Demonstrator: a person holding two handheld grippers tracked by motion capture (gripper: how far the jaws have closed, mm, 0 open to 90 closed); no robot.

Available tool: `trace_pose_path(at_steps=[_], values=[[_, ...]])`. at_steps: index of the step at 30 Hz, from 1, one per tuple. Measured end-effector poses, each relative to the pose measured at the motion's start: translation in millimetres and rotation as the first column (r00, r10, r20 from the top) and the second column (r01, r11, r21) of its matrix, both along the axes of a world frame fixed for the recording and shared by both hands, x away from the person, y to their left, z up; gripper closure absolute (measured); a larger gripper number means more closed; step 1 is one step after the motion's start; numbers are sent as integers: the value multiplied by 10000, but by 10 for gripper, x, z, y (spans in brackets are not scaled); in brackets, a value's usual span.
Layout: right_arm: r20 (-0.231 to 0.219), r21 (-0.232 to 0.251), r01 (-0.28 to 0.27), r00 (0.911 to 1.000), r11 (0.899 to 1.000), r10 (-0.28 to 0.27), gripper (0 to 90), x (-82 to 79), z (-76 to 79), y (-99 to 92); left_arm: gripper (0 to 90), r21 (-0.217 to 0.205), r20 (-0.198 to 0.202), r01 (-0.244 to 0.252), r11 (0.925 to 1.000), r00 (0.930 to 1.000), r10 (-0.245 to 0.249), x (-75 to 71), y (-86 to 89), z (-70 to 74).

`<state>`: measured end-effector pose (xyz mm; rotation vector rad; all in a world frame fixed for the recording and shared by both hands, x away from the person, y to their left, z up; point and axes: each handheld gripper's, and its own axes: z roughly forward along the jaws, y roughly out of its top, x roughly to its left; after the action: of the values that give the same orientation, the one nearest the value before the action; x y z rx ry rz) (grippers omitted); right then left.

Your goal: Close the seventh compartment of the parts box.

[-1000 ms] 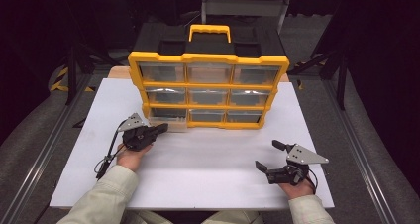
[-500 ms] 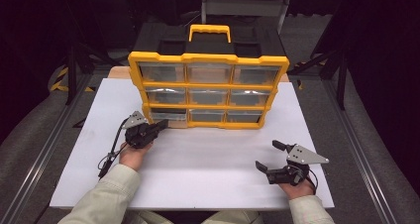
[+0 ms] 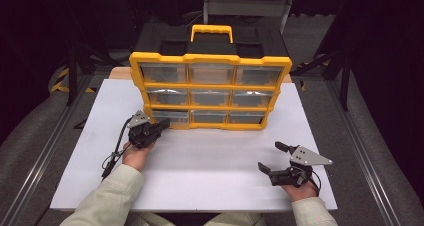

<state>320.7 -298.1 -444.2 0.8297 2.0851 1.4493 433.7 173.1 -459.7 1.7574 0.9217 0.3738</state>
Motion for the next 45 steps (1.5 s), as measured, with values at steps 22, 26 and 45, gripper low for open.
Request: trace_pose_path(at_steps=[22,26,45], values=[[-14,11,106,9999,9999,-106,46,-31,-1,-30,892,110,33,-558,9984,9984,558,103,-22,-33],[-25,7,95,10000,10000,-95,46,-29,-3,-28,892,76,-26,-529,9986,9986,530,103,-29,-32],[-9,4,102,9999,9999,-102,46,-29,1,-36,485,-128,-338,1057,9943,9938,-1061,-33,19,126]])
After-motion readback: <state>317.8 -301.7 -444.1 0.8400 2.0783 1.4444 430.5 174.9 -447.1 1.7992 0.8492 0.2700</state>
